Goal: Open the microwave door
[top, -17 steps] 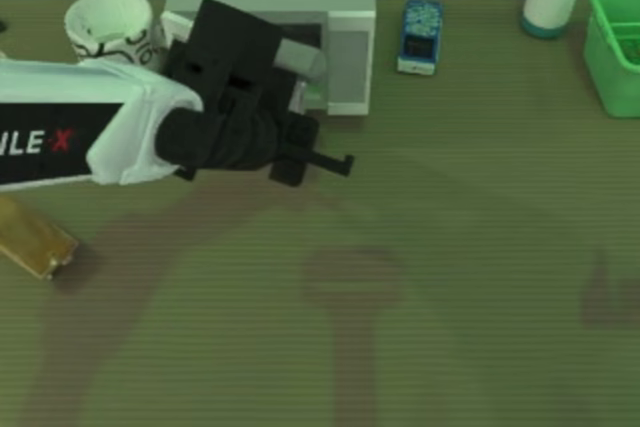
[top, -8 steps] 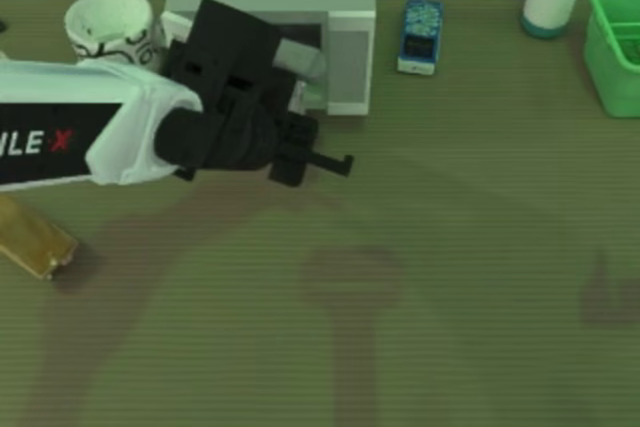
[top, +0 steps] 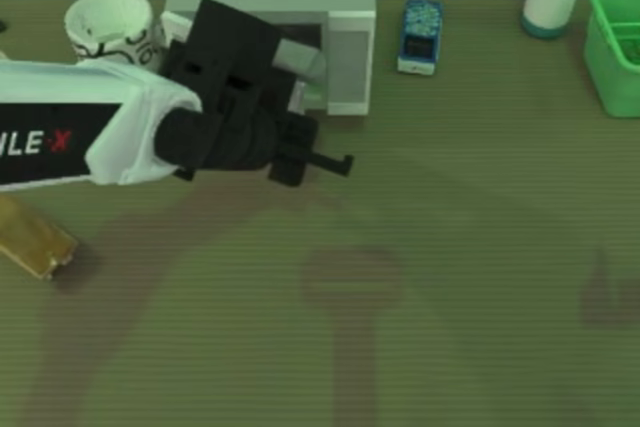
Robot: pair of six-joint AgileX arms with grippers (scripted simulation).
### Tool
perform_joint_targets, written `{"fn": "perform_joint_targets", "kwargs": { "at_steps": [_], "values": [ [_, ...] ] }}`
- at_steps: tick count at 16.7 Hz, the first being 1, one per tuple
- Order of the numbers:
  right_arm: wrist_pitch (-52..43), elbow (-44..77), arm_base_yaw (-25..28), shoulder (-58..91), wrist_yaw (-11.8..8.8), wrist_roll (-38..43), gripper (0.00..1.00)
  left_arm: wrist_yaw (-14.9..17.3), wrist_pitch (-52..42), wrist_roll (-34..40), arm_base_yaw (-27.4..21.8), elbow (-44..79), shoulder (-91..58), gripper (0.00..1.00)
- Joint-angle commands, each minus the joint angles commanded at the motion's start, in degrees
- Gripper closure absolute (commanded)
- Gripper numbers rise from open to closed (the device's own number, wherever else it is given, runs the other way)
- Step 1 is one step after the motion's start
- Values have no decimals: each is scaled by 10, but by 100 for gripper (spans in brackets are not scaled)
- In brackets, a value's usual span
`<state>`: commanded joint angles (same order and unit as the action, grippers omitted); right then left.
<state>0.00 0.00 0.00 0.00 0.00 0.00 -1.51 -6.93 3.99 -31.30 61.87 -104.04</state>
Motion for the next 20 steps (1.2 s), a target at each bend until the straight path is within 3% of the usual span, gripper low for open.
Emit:
{"fn": "perform_joint_targets", "kwargs": {
  "at_steps": [20],
  "values": [
    [0,0,0,0,0,0,0,24,4,-27,10,-17,13,100]
  ]
}}
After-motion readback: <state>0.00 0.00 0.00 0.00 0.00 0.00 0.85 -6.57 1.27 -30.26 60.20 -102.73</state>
